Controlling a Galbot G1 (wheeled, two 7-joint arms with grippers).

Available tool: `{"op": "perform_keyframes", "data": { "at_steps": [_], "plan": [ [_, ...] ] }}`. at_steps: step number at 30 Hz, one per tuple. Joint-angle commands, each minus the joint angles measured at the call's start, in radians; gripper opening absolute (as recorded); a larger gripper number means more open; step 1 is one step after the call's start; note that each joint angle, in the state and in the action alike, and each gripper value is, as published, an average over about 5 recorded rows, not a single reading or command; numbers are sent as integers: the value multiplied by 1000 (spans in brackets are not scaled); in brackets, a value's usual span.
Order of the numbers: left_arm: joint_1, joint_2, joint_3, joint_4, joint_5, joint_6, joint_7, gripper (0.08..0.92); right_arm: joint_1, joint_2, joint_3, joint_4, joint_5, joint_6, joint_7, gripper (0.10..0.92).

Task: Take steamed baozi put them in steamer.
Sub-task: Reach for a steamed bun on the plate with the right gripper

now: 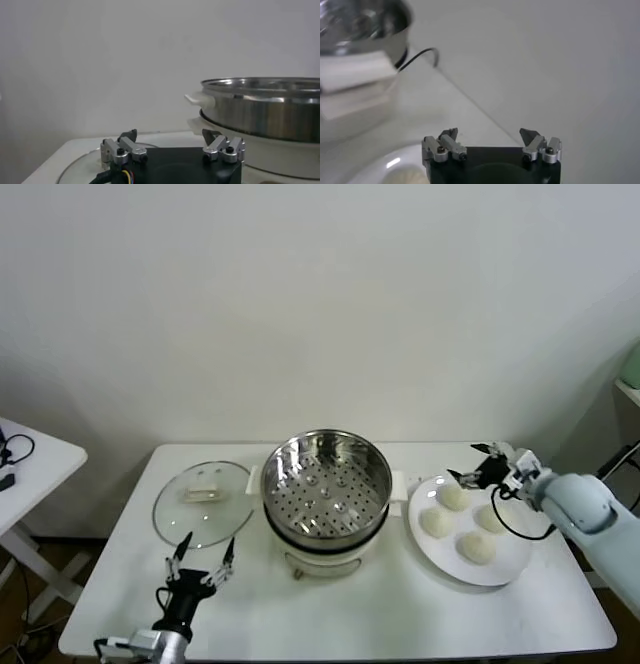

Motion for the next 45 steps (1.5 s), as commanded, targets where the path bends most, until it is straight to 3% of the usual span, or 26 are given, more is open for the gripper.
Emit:
{"op": "perform_keyframes", "data": {
  "at_steps": [1,7,16,45],
  "plan": [
    [-1,1,1,10,5,-1,3,823,832,105,-995,-338,-128,224,-473,823],
    [-2,3,-6,11,4,-4,10,823,906,228,-1137,-427,-54,276,-545,823],
    [-10,7,-11,32,3,-11,16,823,795,322,-1138,-481,13,243,-537,823],
    [-27,17,-37,104,21,-42,14,823,497,438,-868,-725,-105,223,-412,823]
  ]
}}
